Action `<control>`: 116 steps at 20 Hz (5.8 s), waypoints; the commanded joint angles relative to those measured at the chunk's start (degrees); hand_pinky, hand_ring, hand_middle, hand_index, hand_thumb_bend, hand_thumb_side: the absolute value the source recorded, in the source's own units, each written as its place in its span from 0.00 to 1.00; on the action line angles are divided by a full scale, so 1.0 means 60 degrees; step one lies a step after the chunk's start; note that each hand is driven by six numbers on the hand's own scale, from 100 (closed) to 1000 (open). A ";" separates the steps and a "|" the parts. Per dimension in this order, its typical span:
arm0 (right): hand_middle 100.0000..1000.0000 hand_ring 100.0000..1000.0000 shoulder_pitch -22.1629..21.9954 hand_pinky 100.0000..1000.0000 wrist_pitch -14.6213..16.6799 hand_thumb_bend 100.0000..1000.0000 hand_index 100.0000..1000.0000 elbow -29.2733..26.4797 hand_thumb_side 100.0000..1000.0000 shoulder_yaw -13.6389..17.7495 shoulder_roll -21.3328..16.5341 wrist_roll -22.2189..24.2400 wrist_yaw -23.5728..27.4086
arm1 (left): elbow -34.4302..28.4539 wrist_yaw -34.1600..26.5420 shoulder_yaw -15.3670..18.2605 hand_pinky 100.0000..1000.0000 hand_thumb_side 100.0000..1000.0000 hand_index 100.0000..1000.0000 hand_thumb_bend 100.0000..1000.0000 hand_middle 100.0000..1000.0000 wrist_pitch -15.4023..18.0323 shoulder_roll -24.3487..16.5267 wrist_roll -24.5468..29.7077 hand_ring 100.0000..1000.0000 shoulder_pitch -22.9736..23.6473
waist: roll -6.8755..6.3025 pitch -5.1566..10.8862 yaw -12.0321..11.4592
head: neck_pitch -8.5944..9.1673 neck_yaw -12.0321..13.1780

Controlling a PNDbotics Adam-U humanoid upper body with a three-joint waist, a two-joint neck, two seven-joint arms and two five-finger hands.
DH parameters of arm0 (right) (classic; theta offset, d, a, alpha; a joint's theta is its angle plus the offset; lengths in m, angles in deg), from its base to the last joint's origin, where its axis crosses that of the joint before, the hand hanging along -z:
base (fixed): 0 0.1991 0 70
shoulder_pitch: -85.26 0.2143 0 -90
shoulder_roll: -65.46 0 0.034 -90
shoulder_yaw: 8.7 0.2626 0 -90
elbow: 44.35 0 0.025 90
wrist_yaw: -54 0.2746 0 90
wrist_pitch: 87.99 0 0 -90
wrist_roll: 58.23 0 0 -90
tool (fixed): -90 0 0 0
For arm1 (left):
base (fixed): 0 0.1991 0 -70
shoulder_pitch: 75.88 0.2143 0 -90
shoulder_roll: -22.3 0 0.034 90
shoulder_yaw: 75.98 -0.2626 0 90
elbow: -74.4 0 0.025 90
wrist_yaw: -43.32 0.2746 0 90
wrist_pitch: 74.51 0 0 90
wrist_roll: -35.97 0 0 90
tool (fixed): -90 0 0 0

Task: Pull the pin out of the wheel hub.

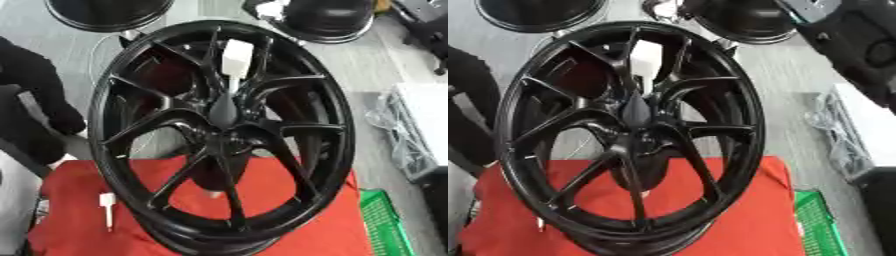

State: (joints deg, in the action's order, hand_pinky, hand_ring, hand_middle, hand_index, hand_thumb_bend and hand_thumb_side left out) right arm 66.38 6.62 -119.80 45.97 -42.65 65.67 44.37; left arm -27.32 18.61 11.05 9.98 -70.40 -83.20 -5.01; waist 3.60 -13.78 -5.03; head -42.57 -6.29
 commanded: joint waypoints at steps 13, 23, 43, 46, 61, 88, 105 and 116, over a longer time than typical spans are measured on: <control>0.82 0.81 -0.0178 0.82 -0.1329 0.16 0.87 0.0101 0.48 -0.0041 0.0241 -0.0569 -0.0734 | -0.0102 0.0019 0.0014 0.59 0.68 0.68 0.23 0.72 -0.0037 -0.0151 0.0068 0.76 -0.0127 | -0.0128 0.0257 -0.0068 | -0.0003 -0.0083; 0.83 0.80 -0.0299 0.80 -0.2954 0.00 0.87 -0.0840 0.98 -0.0159 -0.0089 -0.0481 0.1207 | -0.0070 0.0001 -0.0030 0.59 0.69 0.68 0.23 0.72 -0.0105 -0.0153 0.0169 0.76 -0.0136 | -0.0148 0.0238 -0.0086 | 0.0026 -0.0083; 0.82 0.77 -0.0578 0.80 -0.3504 0.34 0.85 -0.1444 0.53 -0.0286 -0.0297 0.0138 0.0901 | -0.0070 -0.0042 -0.0137 0.59 0.70 0.68 0.23 0.72 -0.0158 -0.0134 0.0327 0.77 -0.0190 | -0.0137 0.0252 -0.0151 | 0.0039 -0.0198; 0.82 0.76 -0.0600 0.80 -0.3448 0.36 0.85 -0.1424 0.49 -0.0291 -0.0281 0.0104 0.0754 | -0.0069 -0.0048 -0.0154 0.59 0.70 0.67 0.23 0.71 -0.0166 -0.0134 0.0346 0.77 -0.0194 | -0.0140 0.0244 -0.0156 | 0.0034 -0.0195; 0.75 0.77 -0.0894 0.80 -0.3391 0.37 0.85 -0.0886 0.46 -0.0224 -0.0240 -0.0087 -0.0046 | -0.0081 -0.0067 -0.0180 0.59 0.70 0.67 0.22 0.71 -0.0187 -0.0113 0.0377 0.77 -0.0230 | -0.0166 0.0197 -0.0196 | 0.0049 -0.0227; 0.73 0.75 -0.1181 0.79 -0.3241 0.32 0.83 -0.0491 0.47 -0.0149 -0.0152 -0.0054 -0.0286 | -0.0122 -0.0120 -0.0210 0.59 0.70 0.66 0.22 0.71 -0.0209 -0.0007 0.0445 0.77 -0.0363 | -0.0159 0.0139 -0.0380 | 0.0013 -0.0388; 0.52 0.70 -0.1262 0.74 -0.3629 0.16 0.67 -0.0579 0.38 -0.0098 -0.0182 -0.0238 -0.0118 | -0.0143 -0.0122 -0.0241 0.59 0.70 0.66 0.22 0.71 -0.0226 -0.0028 0.0487 0.78 -0.0363 | -0.0151 0.0160 -0.0363 | -0.0072 -0.0722; 0.38 0.58 -0.1236 0.71 -0.4098 0.09 0.55 -0.0895 0.06 -0.0128 -0.0231 -0.0635 0.0418 | -0.0124 -0.0119 -0.0249 0.59 0.71 0.66 0.21 0.71 -0.0242 -0.0039 0.0489 0.78 -0.0357 | -0.0150 0.0167 -0.0355 | -0.0107 -0.0747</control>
State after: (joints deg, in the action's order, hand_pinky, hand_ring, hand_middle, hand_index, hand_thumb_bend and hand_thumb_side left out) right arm 57.75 -17.54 -124.07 44.21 -42.13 62.11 46.33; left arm -27.32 18.00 9.54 8.49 -69.82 -80.40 -6.52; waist 2.97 -13.83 -7.24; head -43.18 -10.66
